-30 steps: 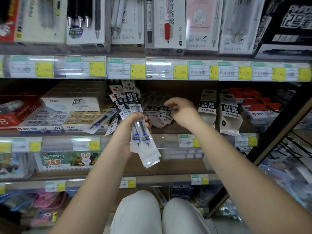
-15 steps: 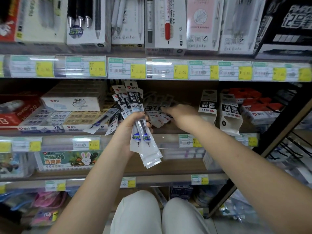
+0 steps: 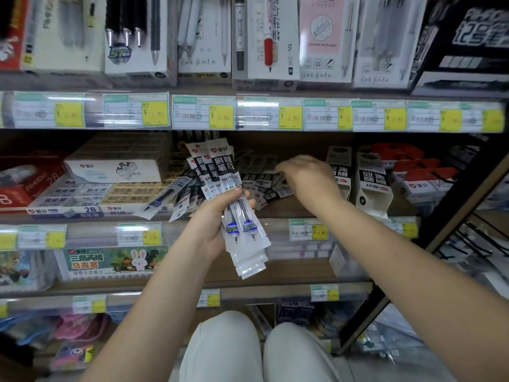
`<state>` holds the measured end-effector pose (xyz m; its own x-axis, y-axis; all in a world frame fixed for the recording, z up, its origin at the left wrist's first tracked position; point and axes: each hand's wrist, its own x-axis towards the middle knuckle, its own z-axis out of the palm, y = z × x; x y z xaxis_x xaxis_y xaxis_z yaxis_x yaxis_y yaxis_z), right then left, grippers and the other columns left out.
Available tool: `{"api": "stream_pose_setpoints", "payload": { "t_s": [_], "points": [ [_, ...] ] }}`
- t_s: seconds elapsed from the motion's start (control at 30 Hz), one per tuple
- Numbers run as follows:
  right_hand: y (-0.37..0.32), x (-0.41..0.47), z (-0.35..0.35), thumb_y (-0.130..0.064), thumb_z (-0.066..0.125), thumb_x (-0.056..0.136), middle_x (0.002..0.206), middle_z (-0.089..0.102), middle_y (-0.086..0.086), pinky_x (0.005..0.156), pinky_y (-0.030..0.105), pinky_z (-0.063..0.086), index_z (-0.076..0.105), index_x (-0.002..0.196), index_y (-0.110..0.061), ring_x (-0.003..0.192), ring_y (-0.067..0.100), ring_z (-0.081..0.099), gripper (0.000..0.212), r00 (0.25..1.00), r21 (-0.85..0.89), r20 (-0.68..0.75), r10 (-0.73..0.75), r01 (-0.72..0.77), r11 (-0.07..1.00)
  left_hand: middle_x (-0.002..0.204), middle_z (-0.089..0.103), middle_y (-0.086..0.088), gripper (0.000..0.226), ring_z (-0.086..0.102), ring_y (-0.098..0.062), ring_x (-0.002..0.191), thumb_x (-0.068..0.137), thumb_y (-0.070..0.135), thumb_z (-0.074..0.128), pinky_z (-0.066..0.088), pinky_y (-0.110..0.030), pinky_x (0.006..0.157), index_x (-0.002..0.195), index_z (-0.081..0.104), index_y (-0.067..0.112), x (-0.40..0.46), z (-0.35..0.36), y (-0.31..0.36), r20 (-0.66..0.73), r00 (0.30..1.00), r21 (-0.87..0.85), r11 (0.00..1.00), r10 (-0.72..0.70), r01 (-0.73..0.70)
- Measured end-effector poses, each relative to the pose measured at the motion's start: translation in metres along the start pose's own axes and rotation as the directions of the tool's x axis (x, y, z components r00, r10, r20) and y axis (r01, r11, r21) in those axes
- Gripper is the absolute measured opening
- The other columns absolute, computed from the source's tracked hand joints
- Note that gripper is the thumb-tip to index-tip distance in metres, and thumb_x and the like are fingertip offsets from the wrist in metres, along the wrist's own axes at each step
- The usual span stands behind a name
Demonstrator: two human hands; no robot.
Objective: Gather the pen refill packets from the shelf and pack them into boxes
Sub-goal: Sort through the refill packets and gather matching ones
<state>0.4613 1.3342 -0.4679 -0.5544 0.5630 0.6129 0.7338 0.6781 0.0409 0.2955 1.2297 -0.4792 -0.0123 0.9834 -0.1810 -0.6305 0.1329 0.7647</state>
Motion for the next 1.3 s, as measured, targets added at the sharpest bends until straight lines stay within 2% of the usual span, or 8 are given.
{"api": "stream_pose_setpoints", "payload": {
  "t_s": [0.2,0.6,0.7,0.8,0.9,1.03,1.13,1.3],
  "points": [
    [-0.013,0.009,-0.037,-0.012,0.049,0.082,0.063,0.066,0.013,0.052,0.028,0.047,0.072,0.082,-0.003,0.054,0.029,0.061,0.025,0.897,0.095,-0.428,0.114,-0.081,0.992,0.081,0.075,-0.005,0.012,0.072,-0.012,0.075,0.092,0.005,0.052,0.058,-0.026,0.06,0.094,0.063,0.002,-0.003,0.001,-0.003,-0.02,1.0,0.002,1.0,0.011,-0.011],
    [-0.04,-0.022,-0.069,-0.002,0.047,0.094,0.081,0.062,0.019,0.079,0.013,0.04,0.065,0.09,0.008,0.08,0.017,0.052,0.021,0.776,0.243,-0.627,0.064,0.117,0.963,0.068,0.061,-0.004,0.017,0.063,-0.015,0.058,0.073,0.01,0.062,0.054,-0.026,0.055,0.089,0.059,0.007,-0.004,0.003,-0.018,0.101,0.993,0.051,0.997,0.055,-0.061],
    [-0.049,-0.022,-0.083,0.005,0.052,0.089,0.08,0.057,0.009,0.072,0.007,0.037,0.064,0.089,0.006,0.077,0.012,0.049,0.012,0.783,0.338,-0.605,0.147,0.085,0.937,0.065,0.063,-0.001,0.022,0.063,-0.014,0.057,0.073,0.011,0.06,0.055,-0.025,0.058,0.095,0.058,0.007,-0.007,0.006,-0.02,0.134,0.989,0.076,0.994,0.063,-0.073],
    [-0.052,-0.026,-0.087,0.001,0.054,0.089,0.08,0.055,0.003,0.061,0.024,0.044,0.062,0.087,0.0,0.071,0.017,0.052,0.008,0.811,0.521,-0.477,0.338,-0.049,0.852,0.065,0.064,-0.002,0.018,0.063,-0.014,0.057,0.075,0.01,0.059,0.055,-0.027,0.06,0.093,0.057,0.009,-0.011,0.009,-0.022,0.152,0.987,0.093,0.994,0.05,-0.064],
    [-0.053,-0.032,-0.085,-0.004,0.054,0.089,0.083,0.063,0.006,0.067,0.04,0.051,0.061,0.087,-0.017,0.075,0.022,0.06,0.015,0.831,0.704,-0.25,0.497,-0.197,0.683,0.075,0.067,-0.006,0.019,0.066,-0.019,0.067,0.077,0.012,0.063,0.057,-0.031,0.065,0.096,0.062,0.008,-0.013,0.007,-0.028,0.133,0.991,0.119,0.993,-0.015,-0.001],
    [-0.061,-0.043,-0.066,-0.002,0.056,0.089,0.083,0.065,-0.007,0.071,0.037,0.055,0.061,0.087,-0.024,0.078,0.016,0.064,0.022,0.803,0.746,-0.077,0.59,-0.346,0.569,0.083,0.072,-0.01,0.035,0.069,-0.021,0.07,0.07,0.028,0.072,0.058,-0.032,0.064,0.099,0.068,0.008,-0.02,0.01,-0.038,0.197,0.959,0.154,0.973,-0.202,0.173],
    [-0.057,-0.047,-0.053,-0.002,0.058,0.087,0.078,0.066,0.005,0.067,0.04,0.053,0.063,0.085,-0.016,0.072,0.022,0.062,0.014,0.776,0.718,-0.075,0.626,-0.394,0.574,0.078,0.073,-0.008,0.03,0.069,-0.018,0.064,0.071,0.026,0.066,0.056,-0.027,0.058,0.096,0.068,0.009,-0.024,0.016,-0.044,0.19,0.963,0.157,0.974,-0.19,0.161],
    [-0.052,-0.045,-0.059,0.005,0.064,0.076,0.069,0.048,-0.011,0.056,0.007,0.035,0.069,0.077,-0.011,0.055,-0.002,0.044,0.016,0.821,0.472,-0.294,0.49,-0.321,0.821,0.088,0.074,-0.006,0.014,0.07,-0.019,0.078,0.072,0.021,0.076,0.052,-0.033,0.074,0.085,0.073,0.019,-0.022,0.014,-0.048,0.171,0.982,0.287,0.957,-0.078,0.026]
  ]
}}
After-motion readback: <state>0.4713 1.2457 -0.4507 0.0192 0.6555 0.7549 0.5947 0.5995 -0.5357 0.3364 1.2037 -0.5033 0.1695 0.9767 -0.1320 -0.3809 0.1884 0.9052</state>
